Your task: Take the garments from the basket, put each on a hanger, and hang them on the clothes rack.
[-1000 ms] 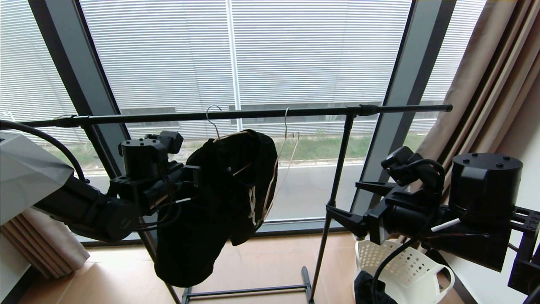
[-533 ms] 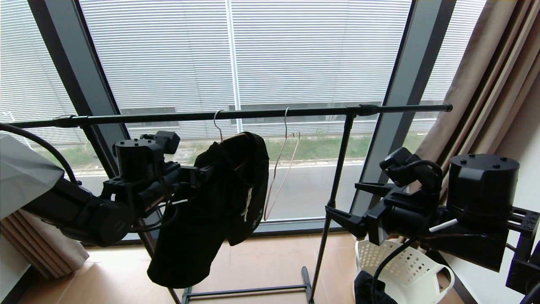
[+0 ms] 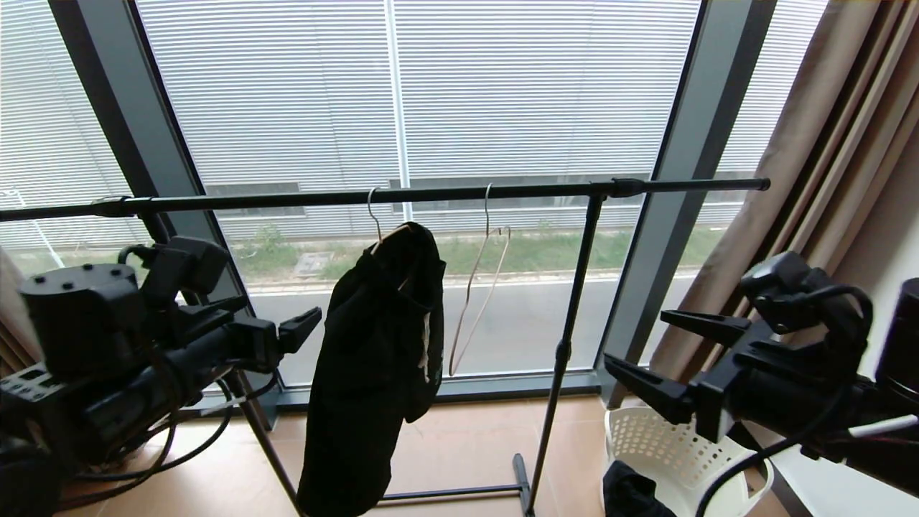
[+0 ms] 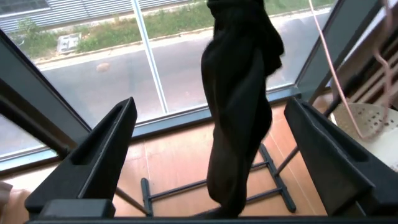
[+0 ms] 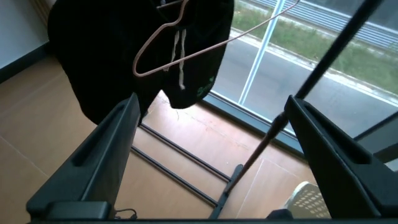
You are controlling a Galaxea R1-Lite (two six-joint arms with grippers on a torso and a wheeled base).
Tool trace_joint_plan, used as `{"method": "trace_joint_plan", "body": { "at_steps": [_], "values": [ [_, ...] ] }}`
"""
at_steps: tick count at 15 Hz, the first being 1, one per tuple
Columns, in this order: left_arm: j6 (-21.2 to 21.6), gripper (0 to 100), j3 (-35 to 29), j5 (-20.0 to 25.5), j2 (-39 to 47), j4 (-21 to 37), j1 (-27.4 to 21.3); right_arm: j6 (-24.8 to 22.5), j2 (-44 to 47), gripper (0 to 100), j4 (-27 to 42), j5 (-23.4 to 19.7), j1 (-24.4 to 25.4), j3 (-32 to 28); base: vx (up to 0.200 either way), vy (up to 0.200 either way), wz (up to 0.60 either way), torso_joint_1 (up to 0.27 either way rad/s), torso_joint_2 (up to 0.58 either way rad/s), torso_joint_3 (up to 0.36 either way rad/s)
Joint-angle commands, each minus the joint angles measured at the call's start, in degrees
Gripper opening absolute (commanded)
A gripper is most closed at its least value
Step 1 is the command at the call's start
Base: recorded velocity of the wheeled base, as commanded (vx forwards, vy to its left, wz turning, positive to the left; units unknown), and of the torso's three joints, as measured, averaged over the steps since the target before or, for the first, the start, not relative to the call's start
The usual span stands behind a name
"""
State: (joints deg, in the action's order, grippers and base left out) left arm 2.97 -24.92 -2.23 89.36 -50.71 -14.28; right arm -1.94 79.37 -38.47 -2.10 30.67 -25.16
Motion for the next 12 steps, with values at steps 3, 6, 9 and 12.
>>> {"method": "trace_joint_plan", "body": {
  "at_steps": [3, 6, 9, 12],
  "values": [
    [0.1, 100, 15.7, -0.1, -20.5, 0.0, -2.8, -0.2, -22.4, 100, 12.2, 6.8, 3.0, 8.1, 0.0, 0.0, 0.0, 0.0, 0.0, 0.0],
    [-0.3, 100, 21.6, -0.1, -30.1, 0.1, -2.7, -0.3, -32.4, 100, 22.4, 13.7, 4.7, 8.1, 0.0, 0.0, 0.0, 0.0, 0.0, 0.0],
    [1.5, 100, 24.9, -0.4, -39.1, 2.8, -2.7, -0.3, -39.5, 100, 29.0, 14.0, -0.8, 8.9, 0.0, 0.0, 0.0, 0.0, 0.0, 0.0],
    [1.9, 100, 24.9, -0.4, -51.3, 17.2, -2.3, -0.9, -50.9, 100, 35.2, 14.6, -5.4, 15.0, 0.0, 0.0, 0.0, 0.0, 0.0, 0.0]
  ]
}}
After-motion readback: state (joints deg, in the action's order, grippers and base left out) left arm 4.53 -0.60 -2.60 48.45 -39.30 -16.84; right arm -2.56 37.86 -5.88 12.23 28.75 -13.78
